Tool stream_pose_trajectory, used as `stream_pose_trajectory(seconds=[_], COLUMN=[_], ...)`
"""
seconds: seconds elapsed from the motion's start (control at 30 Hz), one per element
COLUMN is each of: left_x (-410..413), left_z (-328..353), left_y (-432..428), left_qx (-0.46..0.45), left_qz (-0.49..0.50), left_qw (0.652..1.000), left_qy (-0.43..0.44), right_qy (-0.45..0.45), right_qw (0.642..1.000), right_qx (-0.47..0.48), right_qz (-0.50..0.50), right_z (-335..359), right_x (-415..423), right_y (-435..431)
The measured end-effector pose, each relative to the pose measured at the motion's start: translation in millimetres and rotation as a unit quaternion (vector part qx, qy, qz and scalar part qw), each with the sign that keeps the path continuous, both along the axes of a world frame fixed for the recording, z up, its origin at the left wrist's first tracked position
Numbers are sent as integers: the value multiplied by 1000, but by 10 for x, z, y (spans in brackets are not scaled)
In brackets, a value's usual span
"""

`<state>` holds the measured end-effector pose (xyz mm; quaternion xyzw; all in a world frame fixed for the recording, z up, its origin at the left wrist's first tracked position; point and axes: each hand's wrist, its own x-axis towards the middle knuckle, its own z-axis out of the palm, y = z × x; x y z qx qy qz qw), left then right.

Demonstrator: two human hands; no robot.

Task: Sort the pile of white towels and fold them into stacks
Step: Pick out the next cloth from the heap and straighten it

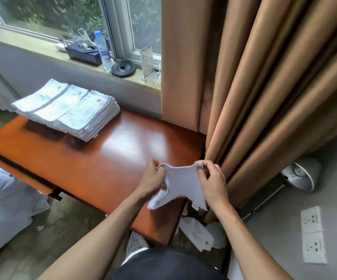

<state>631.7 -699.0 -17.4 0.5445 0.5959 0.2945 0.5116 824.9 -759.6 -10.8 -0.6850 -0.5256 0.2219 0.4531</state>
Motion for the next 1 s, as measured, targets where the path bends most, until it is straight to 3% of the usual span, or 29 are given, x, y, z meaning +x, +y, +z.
stream_pose_trajectory(seconds=[0.13, 0.37, 0.57, 0.67, 0.8, 1.0], left_x=[146, 199, 148, 136, 125, 61], left_z=[112, 278, 300, 311, 246, 177], left_y=[-7, -68, -165, -193, -196, -221], left_qx=[-87, -187, -229, -201, -120, -14], left_qz=[89, 172, 120, 39, 22, -16], left_qw=[985, 928, 891, 912, 977, 994], left_qy=[-118, -272, -372, -356, -176, -103], right_qy=[73, 235, 301, 347, 408, 433], right_qw=[995, 967, 950, 934, 908, 897], right_qx=[-35, -86, -85, -85, -96, -87], right_qz=[58, 46, 22, -2, -16, -13], right_z=[22, -7, -8, -9, -32, -52], right_x=[-163, -469, -501, -545, -599, -617], right_y=[-21, -16, 20, 14, 3, 13])
